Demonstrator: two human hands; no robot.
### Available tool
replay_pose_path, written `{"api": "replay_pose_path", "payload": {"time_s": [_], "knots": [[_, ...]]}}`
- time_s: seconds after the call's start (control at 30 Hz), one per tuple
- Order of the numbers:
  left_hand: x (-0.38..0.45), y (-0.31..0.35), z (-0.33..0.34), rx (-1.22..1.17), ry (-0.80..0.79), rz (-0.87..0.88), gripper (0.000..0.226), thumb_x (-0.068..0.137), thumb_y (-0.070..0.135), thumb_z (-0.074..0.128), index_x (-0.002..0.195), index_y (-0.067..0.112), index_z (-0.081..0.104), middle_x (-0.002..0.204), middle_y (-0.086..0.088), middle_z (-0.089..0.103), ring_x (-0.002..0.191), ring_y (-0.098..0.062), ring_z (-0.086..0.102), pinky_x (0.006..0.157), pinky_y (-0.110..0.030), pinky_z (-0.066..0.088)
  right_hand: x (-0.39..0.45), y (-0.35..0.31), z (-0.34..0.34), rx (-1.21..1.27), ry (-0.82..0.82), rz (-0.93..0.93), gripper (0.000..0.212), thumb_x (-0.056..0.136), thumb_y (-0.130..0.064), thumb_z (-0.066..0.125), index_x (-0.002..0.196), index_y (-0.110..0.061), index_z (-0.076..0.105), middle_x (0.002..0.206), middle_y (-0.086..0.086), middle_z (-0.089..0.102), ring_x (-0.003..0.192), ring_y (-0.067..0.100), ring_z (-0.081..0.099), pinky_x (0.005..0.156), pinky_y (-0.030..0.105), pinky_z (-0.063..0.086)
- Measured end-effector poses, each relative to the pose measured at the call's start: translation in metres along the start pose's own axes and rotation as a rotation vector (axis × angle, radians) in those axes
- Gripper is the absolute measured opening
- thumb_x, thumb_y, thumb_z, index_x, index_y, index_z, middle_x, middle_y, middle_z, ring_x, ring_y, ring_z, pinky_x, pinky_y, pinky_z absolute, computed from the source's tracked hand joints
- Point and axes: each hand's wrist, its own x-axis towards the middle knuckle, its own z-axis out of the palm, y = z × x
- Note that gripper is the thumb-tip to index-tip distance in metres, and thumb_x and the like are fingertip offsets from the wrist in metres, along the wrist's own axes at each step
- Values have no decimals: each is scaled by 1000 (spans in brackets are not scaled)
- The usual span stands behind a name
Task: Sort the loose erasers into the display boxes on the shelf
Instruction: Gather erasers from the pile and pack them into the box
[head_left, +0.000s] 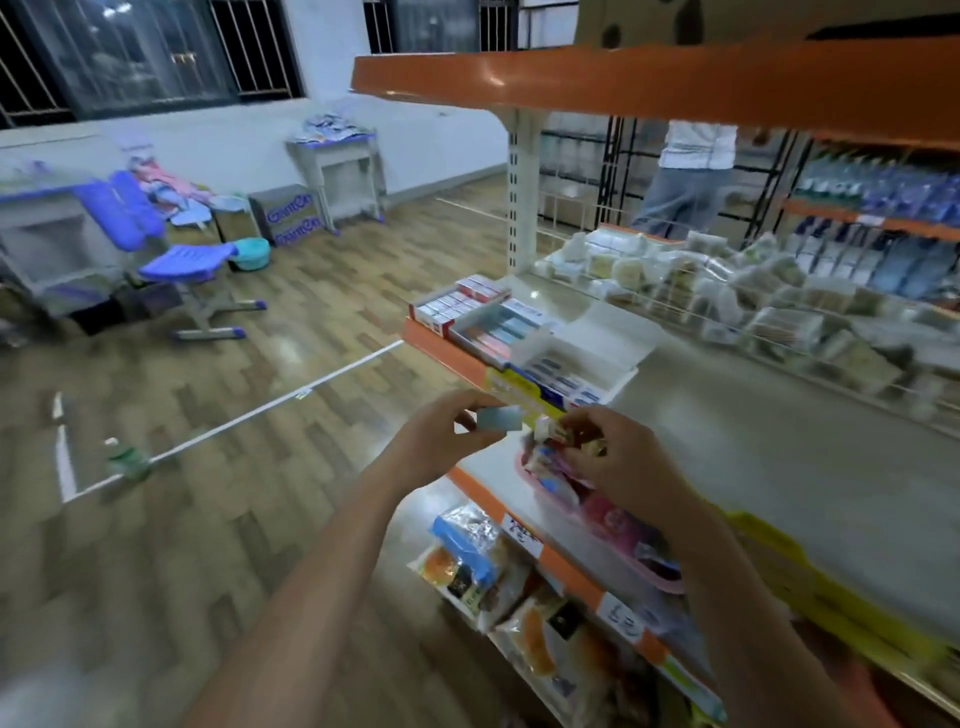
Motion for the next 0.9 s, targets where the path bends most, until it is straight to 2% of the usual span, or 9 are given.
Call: {"api": "replay_pose_path", "payload": {"time_s": [0.13, 0.23, 0.37, 0.43, 0.53, 0.6, 0.67, 0.77, 0.9], "knots": [[41, -31, -24, 4, 8, -6, 27, 83, 22, 70, 99, 40, 58, 94, 18, 58, 74, 3, 53, 68, -8, 40, 59, -2, 21, -24, 29, -7, 25, 79, -11, 69, 102, -18, 65, 91, -8, 65, 87, 11, 60, 79, 20, 46], [79, -48, -43, 2, 10, 43, 27, 83, 19, 70, 101, 37, 60, 97, 15, 60, 75, 1, 53, 69, -7, 42, 107, -7, 29, -45, 66, -25, 26, 78, -12, 69, 104, -17, 65, 93, -5, 66, 86, 10, 59, 72, 8, 41], [140, -73, -66, 5, 38, 78, 28, 80, 15, 73, 103, 27, 62, 103, 0, 62, 78, -7, 56, 70, -12, 46, 172, -12, 29, -95, 69, -16, 25, 79, -14, 69, 104, -17, 64, 91, -6, 62, 86, 10, 57, 69, 15, 35], [170, -87, -77, 3, 52, 81, 31, 78, 16, 75, 97, 36, 61, 104, 0, 64, 79, -11, 59, 76, -23, 50, 203, -10, 30, -127, 57, -6, 23, 80, -14, 69, 102, -16, 64, 92, -5, 64, 89, 12, 58, 74, 18, 39], [207, -107, -90, -14, 71, 92, 40, 78, 13, 75, 94, 45, 58, 102, 1, 63, 71, -1, 55, 71, -16, 46, 241, -2, 35, -178, 76, 18, 22, 80, -16, 68, 103, -16, 64, 97, -1, 65, 92, 15, 59, 81, 27, 46], [229, -119, -96, -7, 56, 135, 38, 78, 12, 75, 96, 43, 59, 98, 4, 63, 76, -8, 58, 71, -17, 46, 262, 2, 41, -227, 76, 45, 21, 82, -18, 66, 102, -17, 63, 100, -2, 61, 93, 14, 56, 78, 25, 44], [249, -130, -101, -10, 7, 155, 33, 78, 14, 75, 99, 36, 62, 95, 7, 62, 78, -15, 59, 73, -27, 50, 282, 6, 51, -275, 64, 68, 19, 83, -19, 65, 102, -18, 62, 102, -2, 57, 95, 13, 52, 74, 20, 35], [284, -150, -112, 44, -46, 200, 31, 77, 19, 76, 103, 31, 65, 97, 8, 65, 82, -14, 62, 75, -37, 53, 313, 8, 68, -344, 73, 97, 25, 83, -20, 64, 107, -16, 62, 107, 2, 56, 100, 15, 49, 76, 19, 31], [328, -174, -130, 63, -137, 272, 34, 77, 23, 75, 107, 33, 64, 102, 12, 64, 91, -9, 62, 80, -40, 53, 347, 3, 94, -421, 92, 160, 34, 86, -23, 62, 118, -17, 56, 113, 2, 51, 106, 15, 43, 85, 22, 32]]}}
